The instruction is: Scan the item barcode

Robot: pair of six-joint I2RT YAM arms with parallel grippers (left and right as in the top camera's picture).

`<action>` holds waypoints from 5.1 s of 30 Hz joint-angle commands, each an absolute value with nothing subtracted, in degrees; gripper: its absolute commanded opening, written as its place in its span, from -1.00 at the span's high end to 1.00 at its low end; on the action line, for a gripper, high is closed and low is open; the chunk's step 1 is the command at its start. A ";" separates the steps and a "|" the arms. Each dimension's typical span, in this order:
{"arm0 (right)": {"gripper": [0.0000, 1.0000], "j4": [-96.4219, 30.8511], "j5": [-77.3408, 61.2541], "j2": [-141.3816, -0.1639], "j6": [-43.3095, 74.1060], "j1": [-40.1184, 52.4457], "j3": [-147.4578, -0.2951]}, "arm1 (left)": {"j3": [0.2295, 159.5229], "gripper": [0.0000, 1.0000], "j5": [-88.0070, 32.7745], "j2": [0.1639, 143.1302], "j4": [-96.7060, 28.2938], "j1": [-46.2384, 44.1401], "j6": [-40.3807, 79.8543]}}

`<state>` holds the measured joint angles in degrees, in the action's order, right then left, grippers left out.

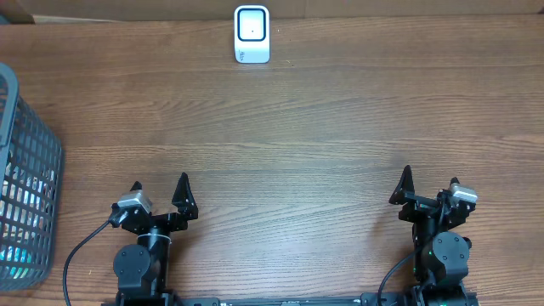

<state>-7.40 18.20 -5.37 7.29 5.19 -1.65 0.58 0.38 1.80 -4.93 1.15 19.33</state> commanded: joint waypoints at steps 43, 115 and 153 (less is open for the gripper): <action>-1.00 -7.20 18.37 -5.28 7.42 4.80 -2.22 | 0.91 -0.99 -0.71 2.20 -5.72 1.10 18.41; -1.00 -7.20 18.37 -5.28 7.40 4.80 -2.22 | 107.22 -0.84 -0.97 84.77 -74.39 45.69 33.26; -1.00 -7.20 18.37 -5.28 7.40 4.80 -2.22 | 106.10 -0.60 2.09 122.41 -71.94 52.21 21.30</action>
